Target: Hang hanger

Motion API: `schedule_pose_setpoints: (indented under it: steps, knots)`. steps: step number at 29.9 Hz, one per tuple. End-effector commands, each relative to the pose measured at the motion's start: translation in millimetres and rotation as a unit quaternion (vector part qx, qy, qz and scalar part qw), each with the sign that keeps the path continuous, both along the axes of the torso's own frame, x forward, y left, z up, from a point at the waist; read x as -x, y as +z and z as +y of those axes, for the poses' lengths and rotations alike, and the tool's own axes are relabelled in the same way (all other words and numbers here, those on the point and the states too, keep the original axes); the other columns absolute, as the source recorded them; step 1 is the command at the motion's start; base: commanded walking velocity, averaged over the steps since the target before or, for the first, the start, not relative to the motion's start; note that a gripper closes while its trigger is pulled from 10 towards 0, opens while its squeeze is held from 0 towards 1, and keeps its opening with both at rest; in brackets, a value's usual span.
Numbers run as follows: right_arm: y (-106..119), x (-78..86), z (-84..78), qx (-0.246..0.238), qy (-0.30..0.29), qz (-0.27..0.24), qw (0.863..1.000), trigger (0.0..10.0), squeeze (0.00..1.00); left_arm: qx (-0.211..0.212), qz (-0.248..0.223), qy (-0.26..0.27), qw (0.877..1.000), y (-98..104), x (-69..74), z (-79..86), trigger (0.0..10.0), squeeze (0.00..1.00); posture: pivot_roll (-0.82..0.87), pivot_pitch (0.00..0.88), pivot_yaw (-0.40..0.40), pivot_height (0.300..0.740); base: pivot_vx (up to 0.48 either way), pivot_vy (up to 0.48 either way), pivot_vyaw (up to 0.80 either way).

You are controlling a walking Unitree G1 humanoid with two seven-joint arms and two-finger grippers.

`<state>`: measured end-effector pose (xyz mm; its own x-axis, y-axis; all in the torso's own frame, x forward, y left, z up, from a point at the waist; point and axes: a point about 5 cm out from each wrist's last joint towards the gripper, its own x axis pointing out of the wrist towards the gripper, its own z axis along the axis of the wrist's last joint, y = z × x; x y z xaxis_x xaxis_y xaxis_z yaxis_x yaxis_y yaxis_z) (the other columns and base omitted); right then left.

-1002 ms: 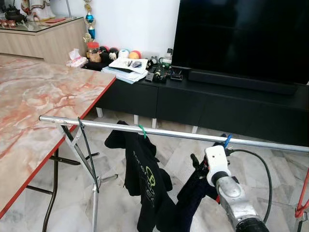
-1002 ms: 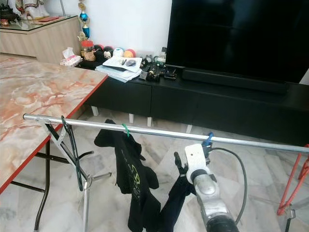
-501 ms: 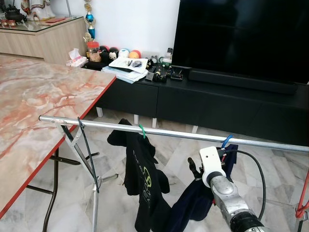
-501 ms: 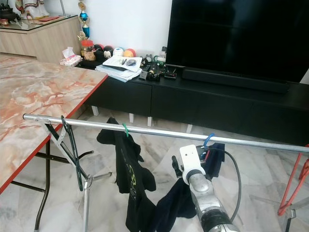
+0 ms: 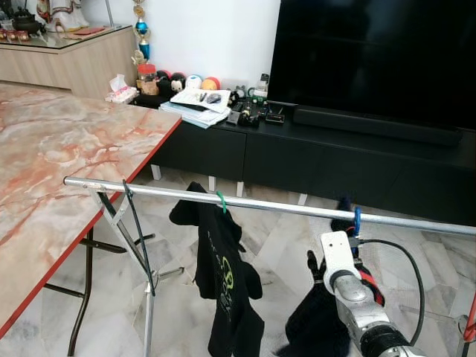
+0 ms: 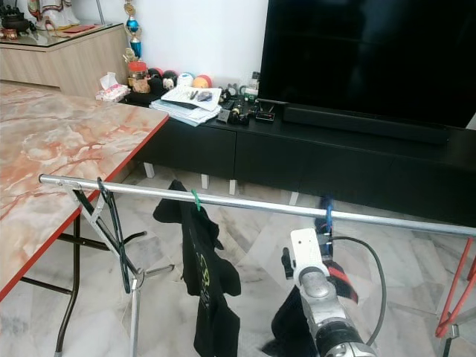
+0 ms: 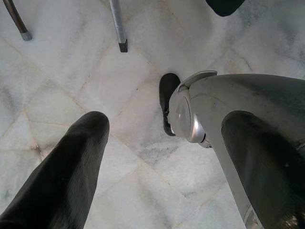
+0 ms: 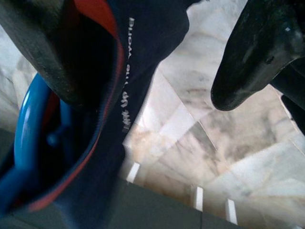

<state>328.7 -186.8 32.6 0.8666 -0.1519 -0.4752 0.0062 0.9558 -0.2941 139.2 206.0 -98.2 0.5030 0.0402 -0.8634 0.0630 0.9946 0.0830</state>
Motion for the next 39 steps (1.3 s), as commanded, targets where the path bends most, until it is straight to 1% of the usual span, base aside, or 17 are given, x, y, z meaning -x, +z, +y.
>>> schedule_pose_setpoints:
  steps: [1, 6, 9, 10, 12, 16, 18, 24, 26, 28, 29, 30, 31, 32, 35, 37, 39]
  knots:
    - [-8, 6.6, -6.9, 0.0, -0.024, 0.026, 0.999, 10.0, 0.0, 0.024, 0.012, -0.02, 0.999, -3, 2.9, -14.4, 10.0, 0.0, 0.19, 0.002, -0.035, 0.74, 0.0, 0.0, 0.0]
    - [-15, 11.8, -5.7, 0.0, -0.024, 0.045, 0.999, 10.0, 0.0, 0.024, 0.011, -0.022, 0.999, -3, 1.1, -16.4, 10.0, 0.0, 0.19, 0.002, -0.036, 0.74, 0.0, 0.0, 0.0]
    - [-24, 18.4, -1.4, -0.015, -0.019, 0.068, 0.997, 10.0, 0.0, 0.025, 0.011, -0.022, 0.999, -3, 0.7, -17.0, 10.0, 0.0, 0.19, 0.003, -0.037, 0.74, 0.0, 0.0, 0.0]
    - [-24, 18.4, -1.4, -0.015, -0.019, 0.068, 0.997, 10.0, 0.0, 0.025, 0.011, -0.022, 0.999, -3, 0.7, -17.0, 10.0, 0.0, 0.19, 0.003, -0.037, 0.74, 0.0, 0.0, 0.0]
    - [-33, 26.8, 2.1, -0.035, -0.022, 0.09, 0.995, 10.0, 0.0, 0.026, 0.012, -0.023, 0.999, -3, 0.6, -17.9, 10.0, 0.0, 0.19, 0.003, -0.037, 0.74, 0.0, 0.0, 0.0]
    - [-42, 35.8, 4.1, -0.048, -0.029, 0.113, 0.992, 10.0, 0.0, 0.027, 0.013, -0.024, 0.999, -3, 0.5, -18.4, 10.0, 0.0, 0.19, 0.003, -0.037, 0.74, 0.0, 0.0, 0.0]
    - [-51, 45.4, 5.4, -0.06, -0.033, 0.135, 0.988, 10.0, 0.0, 0.027, 0.013, -0.025, 0.999, -3, 0.3, -18.7, 10.0, 0.0, 0.19, 0.003, -0.037, 0.74, 0.0, 0.0, 0.0]
    - [-60, 54.7, 7.2, -0.066, -0.024, 0.159, 0.985, 10.0, 0.0, 0.027, 0.013, -0.027, 0.999, -3, 0.2, -18.7, 10.0, 0.0, 0.18, 0.002, -0.04, 0.74, 0.0, 0.0, 0.0]
    - [-59, 53.9, 8.0, -0.071, -0.021, 0.153, 0.985, 10.0, 0.0, 0.026, 0.013, -0.028, 0.999, -3, 0.2, -18.5, 10.0, 0.0, 0.18, 0.002, -0.039, 0.74, 0.0, 0.0, 0.0]
    - [-55, 50.3, 7.5, -0.075, -0.027, 0.133, 0.988, 10.0, 0.0, 0.025, 0.013, -0.028, 0.999, -3, 0.2, -18.4, 10.0, 0.0, 0.18, 0.002, -0.039, 0.74, 0.0, 0.0, 0.0]
    - [-44, 39.8, 9.4, -0.095, -0.026, 0.078, 0.992, 10.0, 0.0, 0.025, 0.013, -0.028, 0.999, -3, 0.2, -18.0, 10.0, 0.0, 0.18, 0.003, -0.038, 0.74, 0.0, 0.0, 0.0]
    - [-41, 37.3, 9.9, -0.1, -0.025, 0.065, 0.993, 10.0, 0.0, 0.024, 0.013, -0.028, 0.999, -3, 0.2, -17.9, 10.0, 0.0, 0.18, 0.003, -0.038, 0.74, 0.0, 0.0, 0.0]
    - [-29, 28.2, 11.1, -0.106, -0.019, 0.017, 0.994, 10.0, 0.0, 0.023, 0.013, -0.028, 0.999, -3, 0.3, -17.3, 10.0, 0.0, 0.18, 0.003, -0.037, 0.74, 0.0, 0.0, 0.0]
    - [-22, 23.5, 11.8, -0.109, -0.015, -0.006, 0.994, 10.0, 0.0, 0.021, 0.013, -0.029, 0.999, -3, 0.3, -17.2, 10.0, 0.0, 0.18, 0.003, -0.037, 0.74, 0.0, 0.0, 0.0]
    - [-7, 14.1, 14.2, -0.128, -0.006, -0.054, 0.99, 10.0, 0.0, 0.02, 0.013, -0.029, 0.999, -3, 0.1, -17.2, 10.0, 0.0, 0.18, 0.003, -0.037, 0.74, 0.0, 0.0, 0.0]
    - [0, 10.1, 15.2, -0.13, -0.001, -0.075, 0.989, 10.0, 0.0, 0.019, 0.013, -0.03, 0.999, -3, 0.1, -17.0, 10.0, 0.0, 0.18, 0.002, -0.037, 0.74, 0.0, 0.0, 0.0]
    - [2, 8.9, 15.5, -0.131, 0.0, -0.081, 0.988, 10.0, 0.0, 0.019, 0.013, -0.03, 0.999, -3, 0.1, -17.0, 10.0, 0.0, 0.18, 0.002, -0.037, 0.74, 0.0, 0.0, 0.0]
